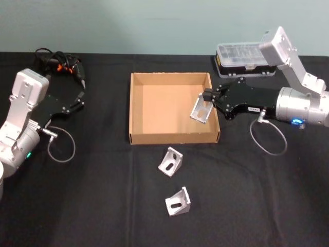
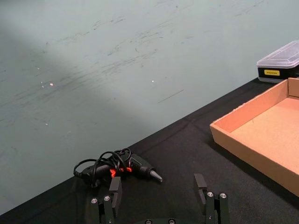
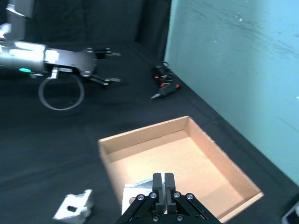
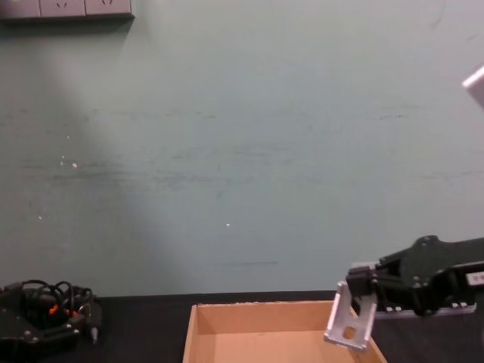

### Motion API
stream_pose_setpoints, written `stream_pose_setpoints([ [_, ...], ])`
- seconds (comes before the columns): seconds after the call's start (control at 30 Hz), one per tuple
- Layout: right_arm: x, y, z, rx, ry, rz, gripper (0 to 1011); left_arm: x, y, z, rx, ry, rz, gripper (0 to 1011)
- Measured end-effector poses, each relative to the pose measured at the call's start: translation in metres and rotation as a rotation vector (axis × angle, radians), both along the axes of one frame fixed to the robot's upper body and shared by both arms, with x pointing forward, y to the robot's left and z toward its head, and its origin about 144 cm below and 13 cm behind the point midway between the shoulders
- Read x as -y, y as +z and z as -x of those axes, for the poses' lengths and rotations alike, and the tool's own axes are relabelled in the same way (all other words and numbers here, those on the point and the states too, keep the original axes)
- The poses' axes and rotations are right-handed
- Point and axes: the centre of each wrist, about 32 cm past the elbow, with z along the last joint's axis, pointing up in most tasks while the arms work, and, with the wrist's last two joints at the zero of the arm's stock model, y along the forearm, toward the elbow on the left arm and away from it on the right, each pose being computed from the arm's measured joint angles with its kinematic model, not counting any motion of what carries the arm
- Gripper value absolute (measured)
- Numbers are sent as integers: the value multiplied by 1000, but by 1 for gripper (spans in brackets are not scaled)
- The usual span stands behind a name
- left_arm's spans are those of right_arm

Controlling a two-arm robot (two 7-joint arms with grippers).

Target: Use one hand to pick up the angle iron from the table and place it into the box.

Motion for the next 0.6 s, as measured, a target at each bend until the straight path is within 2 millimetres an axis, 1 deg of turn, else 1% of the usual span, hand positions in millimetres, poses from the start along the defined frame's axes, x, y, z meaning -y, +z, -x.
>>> stream_pose_setpoints([
  [0.13, -6, -4, -19, 16, -14, 11, 40, 0, 0, 0, 0, 0, 0, 1000],
  [0.37, -16, -15, -44, 13, -37, 25, 39, 0, 0, 0, 0, 0, 0, 1000],
  [0.6, -26, -31, -63, -9, -62, 41, 40, 0, 0, 0, 0, 0, 0, 1000],
])
